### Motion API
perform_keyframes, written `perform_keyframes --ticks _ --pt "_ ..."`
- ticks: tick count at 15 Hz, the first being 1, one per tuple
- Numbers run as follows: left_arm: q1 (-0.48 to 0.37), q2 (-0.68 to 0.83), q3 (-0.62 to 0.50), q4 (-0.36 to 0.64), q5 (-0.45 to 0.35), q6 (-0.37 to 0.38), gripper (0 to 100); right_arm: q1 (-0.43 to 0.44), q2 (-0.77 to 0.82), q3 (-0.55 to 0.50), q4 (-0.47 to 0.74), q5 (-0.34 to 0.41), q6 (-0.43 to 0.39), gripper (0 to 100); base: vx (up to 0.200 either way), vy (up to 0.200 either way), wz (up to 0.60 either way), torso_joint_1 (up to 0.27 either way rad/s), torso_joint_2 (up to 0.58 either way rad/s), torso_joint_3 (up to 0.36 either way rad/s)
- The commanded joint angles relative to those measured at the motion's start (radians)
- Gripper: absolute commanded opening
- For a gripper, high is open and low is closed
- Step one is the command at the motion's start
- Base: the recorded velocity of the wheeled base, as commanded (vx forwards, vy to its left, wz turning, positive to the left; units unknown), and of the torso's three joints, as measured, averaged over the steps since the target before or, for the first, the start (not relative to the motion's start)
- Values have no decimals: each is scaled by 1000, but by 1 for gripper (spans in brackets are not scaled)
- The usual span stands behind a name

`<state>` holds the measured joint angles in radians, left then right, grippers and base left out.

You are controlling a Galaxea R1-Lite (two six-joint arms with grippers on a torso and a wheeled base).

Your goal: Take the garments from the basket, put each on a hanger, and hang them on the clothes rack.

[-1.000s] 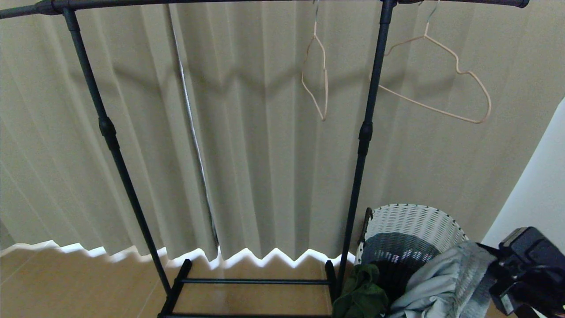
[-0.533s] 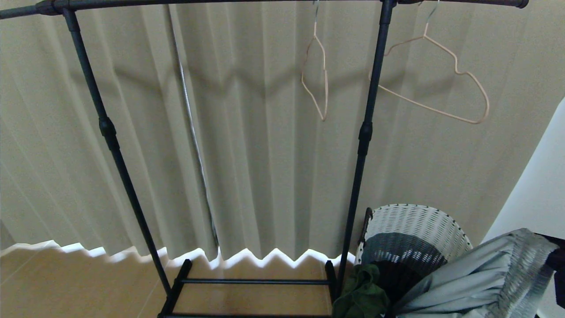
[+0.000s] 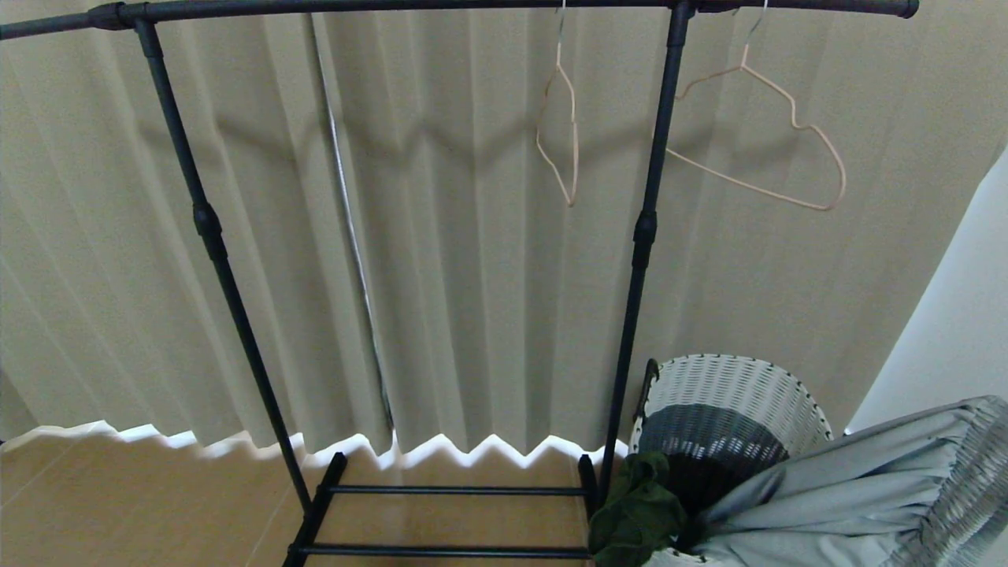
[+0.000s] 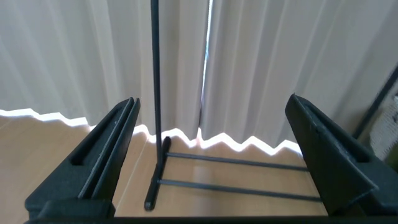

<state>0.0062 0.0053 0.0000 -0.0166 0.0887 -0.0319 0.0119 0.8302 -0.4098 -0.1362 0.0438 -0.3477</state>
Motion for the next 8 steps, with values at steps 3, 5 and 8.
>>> perform_keyframes --ticks 3,5,8 --pt "0 1 0 0 -4 0 100 2 -3 16 0 4 -1 0 -200 0 0 1 4 4" --pt "1 1 0 0 -6 -2 100 5 -2 23 0 5 -1 0 0 0 0 0 0 0" --pt "1 1 0 -2 -6 0 100 8 0 25 0 7 -2 0 0 0 0 0 0 0"
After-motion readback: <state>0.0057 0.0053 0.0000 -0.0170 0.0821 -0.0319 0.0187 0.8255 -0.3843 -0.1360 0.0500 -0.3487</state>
